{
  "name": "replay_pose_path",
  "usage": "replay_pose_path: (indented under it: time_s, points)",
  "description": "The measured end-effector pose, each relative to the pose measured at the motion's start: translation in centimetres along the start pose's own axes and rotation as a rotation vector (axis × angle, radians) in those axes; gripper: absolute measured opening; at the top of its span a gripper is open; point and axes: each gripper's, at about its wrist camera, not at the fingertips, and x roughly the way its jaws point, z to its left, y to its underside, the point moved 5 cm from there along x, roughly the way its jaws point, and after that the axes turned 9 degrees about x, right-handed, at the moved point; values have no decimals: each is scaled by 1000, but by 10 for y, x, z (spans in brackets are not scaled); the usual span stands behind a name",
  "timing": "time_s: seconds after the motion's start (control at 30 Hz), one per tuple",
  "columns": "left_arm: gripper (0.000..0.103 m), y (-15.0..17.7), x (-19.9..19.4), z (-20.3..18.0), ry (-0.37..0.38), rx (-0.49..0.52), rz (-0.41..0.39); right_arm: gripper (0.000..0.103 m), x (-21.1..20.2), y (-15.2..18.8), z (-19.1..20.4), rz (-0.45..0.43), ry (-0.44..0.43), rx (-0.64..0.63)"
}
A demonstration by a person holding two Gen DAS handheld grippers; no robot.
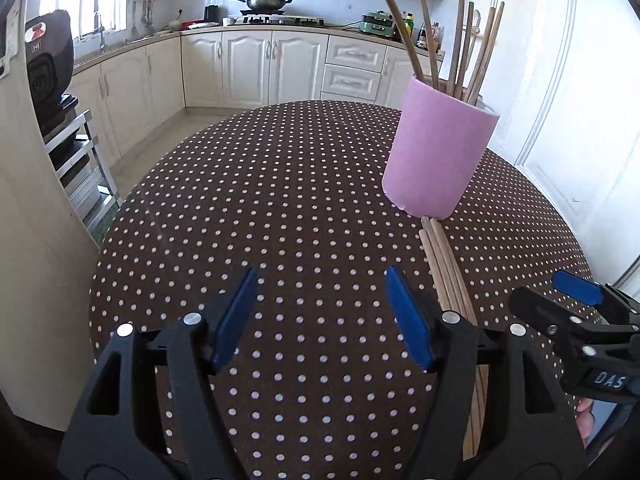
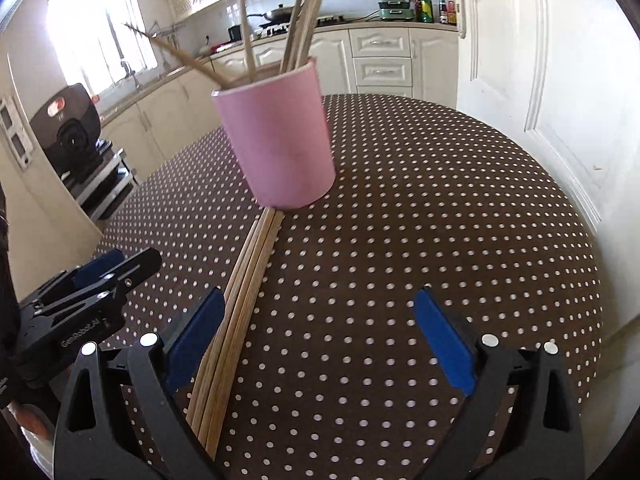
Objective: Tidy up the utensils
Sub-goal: 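Withdraw both tools from the cup back toward the chopstick row, then grasp another wooden chopstick from the row with the right tool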
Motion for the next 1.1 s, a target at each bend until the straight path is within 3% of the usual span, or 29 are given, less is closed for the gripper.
replay_pose_path:
  time_s: [0.5, 0.97, 1.03, 1.1]
  points:
    - [72, 5, 2, 7, 20, -13, -3, 92, 32, 6, 11, 55, 101, -26]
    - [72, 3, 8, 11, 38, -32, 10, 91, 41, -1, 28, 34, 169, -80]
    - [72, 4, 8, 12, 36, -38, 10, 88, 42, -3, 25, 34, 174, -59]
    - [72, 4, 8, 13, 37, -39, 8, 74, 44, -1, 22, 47, 186, -55]
